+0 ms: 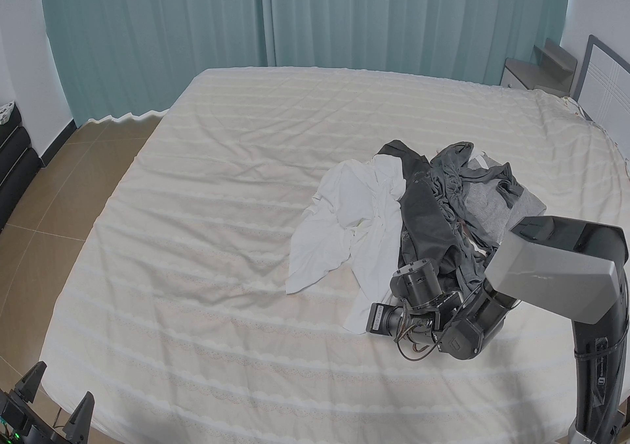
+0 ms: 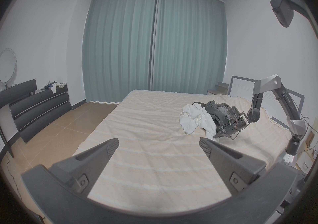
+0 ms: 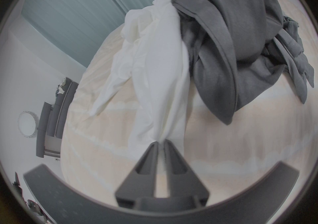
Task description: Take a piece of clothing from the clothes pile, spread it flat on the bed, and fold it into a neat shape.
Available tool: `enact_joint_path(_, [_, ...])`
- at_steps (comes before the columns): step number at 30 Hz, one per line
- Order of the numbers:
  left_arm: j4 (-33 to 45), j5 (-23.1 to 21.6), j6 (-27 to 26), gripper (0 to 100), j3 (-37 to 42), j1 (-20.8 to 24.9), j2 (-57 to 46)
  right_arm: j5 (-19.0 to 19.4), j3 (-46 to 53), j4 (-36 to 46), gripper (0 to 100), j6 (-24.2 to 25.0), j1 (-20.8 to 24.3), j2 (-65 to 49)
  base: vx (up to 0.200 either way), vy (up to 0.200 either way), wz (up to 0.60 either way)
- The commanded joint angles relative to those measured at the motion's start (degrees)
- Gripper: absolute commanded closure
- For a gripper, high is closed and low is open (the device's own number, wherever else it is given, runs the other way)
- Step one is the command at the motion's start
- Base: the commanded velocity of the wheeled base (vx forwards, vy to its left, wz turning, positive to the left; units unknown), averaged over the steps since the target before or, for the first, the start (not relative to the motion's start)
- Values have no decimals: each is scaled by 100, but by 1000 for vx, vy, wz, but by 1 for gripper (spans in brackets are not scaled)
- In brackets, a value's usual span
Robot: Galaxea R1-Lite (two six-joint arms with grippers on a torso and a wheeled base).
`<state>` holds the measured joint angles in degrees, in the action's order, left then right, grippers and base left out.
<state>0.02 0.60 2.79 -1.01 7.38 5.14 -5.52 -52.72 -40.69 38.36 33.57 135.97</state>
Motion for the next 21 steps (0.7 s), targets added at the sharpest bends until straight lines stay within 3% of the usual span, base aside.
enact_joint_path(1, [-2, 2, 2, 0, 101, 1, 4, -72, -27, -9, 100, 4, -9, 175, 0, 0, 0])
enact_joint_path(6, [-2, 2, 2, 0, 101, 1, 4, -72, 34, -18, 100, 48, 18, -36, 0, 0, 0])
enact_joint_path(13, [-2, 2, -7, 0, 101, 1, 4, -10, 702, -9, 100, 453, 202, -1275, 0, 0, 0])
enact_joint_path(21, [-11, 2, -77, 0, 101, 1, -5, 403, 1555, -9, 100, 523, 237, -2901, 0, 0, 0])
